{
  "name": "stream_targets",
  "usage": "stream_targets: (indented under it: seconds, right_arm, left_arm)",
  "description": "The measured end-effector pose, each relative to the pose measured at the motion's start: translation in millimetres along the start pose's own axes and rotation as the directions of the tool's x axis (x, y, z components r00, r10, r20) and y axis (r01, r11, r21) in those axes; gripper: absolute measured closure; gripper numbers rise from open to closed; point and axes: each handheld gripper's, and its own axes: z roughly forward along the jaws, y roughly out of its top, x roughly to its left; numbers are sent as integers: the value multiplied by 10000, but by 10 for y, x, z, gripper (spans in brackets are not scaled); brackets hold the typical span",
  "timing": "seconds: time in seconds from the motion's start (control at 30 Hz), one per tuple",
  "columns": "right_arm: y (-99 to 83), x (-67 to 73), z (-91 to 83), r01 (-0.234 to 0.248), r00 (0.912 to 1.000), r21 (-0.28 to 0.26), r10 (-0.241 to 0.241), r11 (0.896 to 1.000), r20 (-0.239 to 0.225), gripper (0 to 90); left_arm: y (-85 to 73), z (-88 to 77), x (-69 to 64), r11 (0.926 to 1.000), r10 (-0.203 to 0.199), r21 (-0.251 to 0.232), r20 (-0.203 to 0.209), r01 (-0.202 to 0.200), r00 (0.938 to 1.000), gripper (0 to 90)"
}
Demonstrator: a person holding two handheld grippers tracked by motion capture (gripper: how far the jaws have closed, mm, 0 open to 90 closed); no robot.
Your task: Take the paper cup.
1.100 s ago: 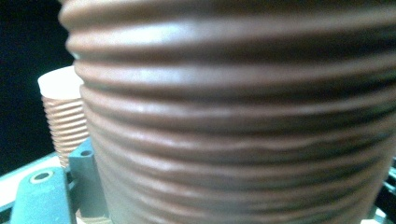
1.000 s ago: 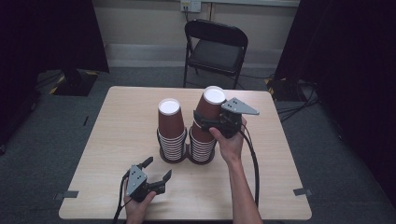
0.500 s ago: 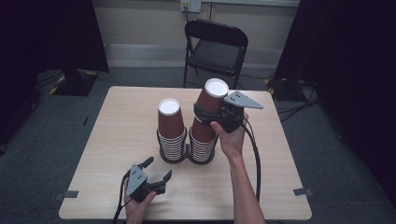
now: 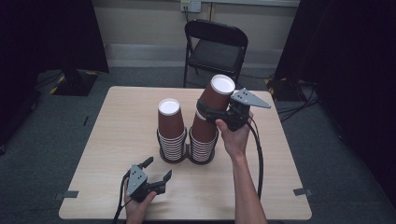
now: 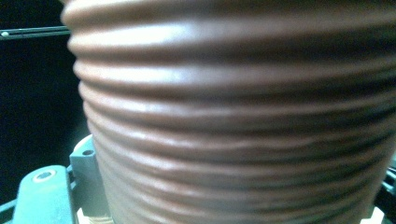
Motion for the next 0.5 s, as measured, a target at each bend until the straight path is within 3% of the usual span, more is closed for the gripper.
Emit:
stream_targets:
  seconds: [0.23, 0.5]
  right_arm:
    - [53, -38, -95, -242, 9997, -147, 244, 9996, 91, 137]
    - [64, -111, -183, -416, 9986, -195, 422, 9989, 312, 139]
  left_arm:
    - [2, -1, 1, 10000, 50, 47, -30, -50, 10000, 159]
    - [-3, -4, 8, 9998, -175, -60, -115, 174, 9998, 162]
